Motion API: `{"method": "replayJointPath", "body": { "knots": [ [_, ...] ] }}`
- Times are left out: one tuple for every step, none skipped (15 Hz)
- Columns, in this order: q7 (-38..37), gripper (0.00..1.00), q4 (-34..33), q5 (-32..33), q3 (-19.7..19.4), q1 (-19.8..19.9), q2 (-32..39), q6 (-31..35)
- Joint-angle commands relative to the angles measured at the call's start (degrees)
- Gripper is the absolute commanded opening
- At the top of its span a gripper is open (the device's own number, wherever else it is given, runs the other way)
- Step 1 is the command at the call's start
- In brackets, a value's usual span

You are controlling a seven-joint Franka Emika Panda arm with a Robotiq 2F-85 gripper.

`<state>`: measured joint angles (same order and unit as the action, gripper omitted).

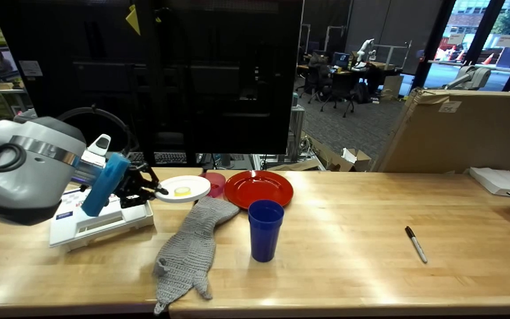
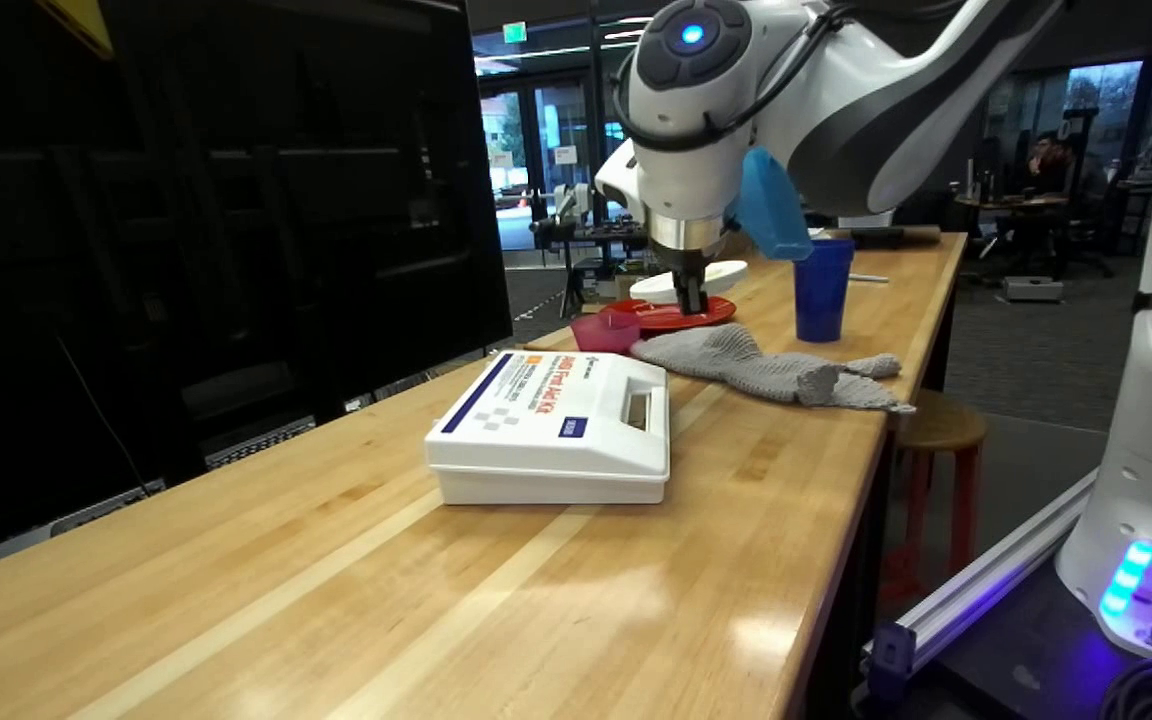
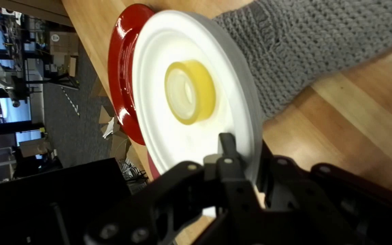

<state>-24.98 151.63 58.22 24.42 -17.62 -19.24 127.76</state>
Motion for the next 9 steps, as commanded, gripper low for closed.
{"method": "replayJointPath", "body": {
  "knots": [
    [-4.81, 0.04, -2.0, 5.84, -2.21, 1.91, 2.42, 2.11],
    [-6.26, 0.04, -2.56, 7.31, -3.13, 2.56, 3.34, 3.21],
    [-7.38, 0.04, -3.06, 8.72, -3.96, 3.03, 4.15, 4.02],
    [-8.82, 0.04, -3.75, 10.62, -4.76, 3.79, 5.37, 4.78],
    [-9.81, 0.04, -4.39, 12.12, -5.57, 4.32, 6.35, 5.22],
    [-11.12, 0.04, -5.07, 13.97, -6.48, 4.92, 7.41, 5.78],
    [-12.49, 0.04, -5.79, 15.68, -7.26, 5.36, 8.45, 5.97],
    [-13.27, 0.04, -6.55, 16.8, -8.27, 5.71, 9.55, 6.63],
    [-14.23, 0.04, -7.27, 18.05, -9.08, 6.03, 10.66, 7.02]
  ]
}}
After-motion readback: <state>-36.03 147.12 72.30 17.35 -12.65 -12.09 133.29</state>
